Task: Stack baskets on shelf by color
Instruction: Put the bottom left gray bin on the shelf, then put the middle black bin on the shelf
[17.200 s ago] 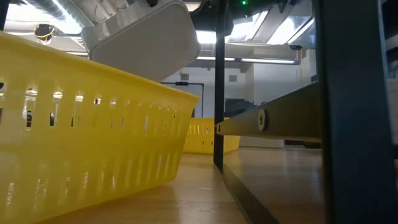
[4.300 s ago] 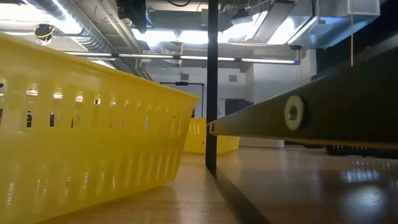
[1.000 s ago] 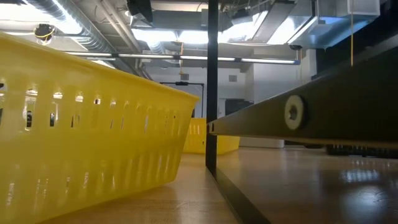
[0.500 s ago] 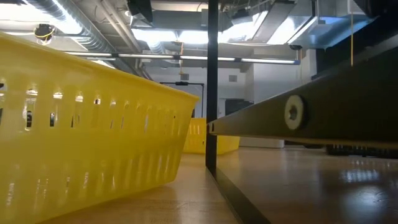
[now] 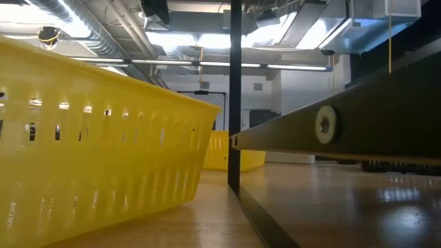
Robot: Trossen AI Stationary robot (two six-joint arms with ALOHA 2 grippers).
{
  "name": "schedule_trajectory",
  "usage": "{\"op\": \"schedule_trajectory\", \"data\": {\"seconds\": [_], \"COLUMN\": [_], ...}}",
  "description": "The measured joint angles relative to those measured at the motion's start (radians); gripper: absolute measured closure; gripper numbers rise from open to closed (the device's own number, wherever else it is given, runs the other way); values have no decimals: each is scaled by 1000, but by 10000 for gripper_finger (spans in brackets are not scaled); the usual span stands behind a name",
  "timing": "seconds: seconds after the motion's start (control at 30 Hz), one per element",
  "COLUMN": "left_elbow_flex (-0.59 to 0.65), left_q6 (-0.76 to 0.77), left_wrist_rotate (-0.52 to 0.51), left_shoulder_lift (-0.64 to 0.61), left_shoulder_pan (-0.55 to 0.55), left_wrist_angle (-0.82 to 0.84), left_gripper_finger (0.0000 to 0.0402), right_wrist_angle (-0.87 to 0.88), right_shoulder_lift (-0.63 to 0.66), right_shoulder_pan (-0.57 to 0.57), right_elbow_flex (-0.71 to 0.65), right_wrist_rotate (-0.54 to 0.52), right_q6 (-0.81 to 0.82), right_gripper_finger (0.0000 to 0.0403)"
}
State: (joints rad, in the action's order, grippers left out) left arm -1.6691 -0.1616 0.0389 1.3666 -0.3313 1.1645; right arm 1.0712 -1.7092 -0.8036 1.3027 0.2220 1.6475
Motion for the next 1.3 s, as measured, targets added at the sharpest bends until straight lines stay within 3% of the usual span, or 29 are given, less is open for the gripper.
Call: {"op": "schedule_trajectory", "data": {"seconds": [0.1,0.23,0.57,0.8,1.07,1.3], "left_elbow_flex": [0,0,0,0,0,0], "left_q6": [0,17,126,157,196,246], "left_wrist_rotate": [0,0,101,106,104,103], "left_shoulder_lift": [0,0,0,0,0,0], "left_shoulder_pan": [0,0,27,70,70,70], "left_wrist_angle": [0,1,183,161,118,72], "left_gripper_finger": [331,331,331,331,331,331], "right_wrist_angle": [0,23,326,505,501,499], "right_shoulder_lift": [0,0,2,4,84,131], "right_shoulder_pan": [0,0,1,44,250,464], "right_elbow_flex": [26,114,352,459,461,454], "right_wrist_rotate": [-19,-160,-496,-698,-679,-550], "right_q6": [-11,-77,-58,-58,-37,-376], "right_gripper_finger": [403,403,403,403,403,403]}}
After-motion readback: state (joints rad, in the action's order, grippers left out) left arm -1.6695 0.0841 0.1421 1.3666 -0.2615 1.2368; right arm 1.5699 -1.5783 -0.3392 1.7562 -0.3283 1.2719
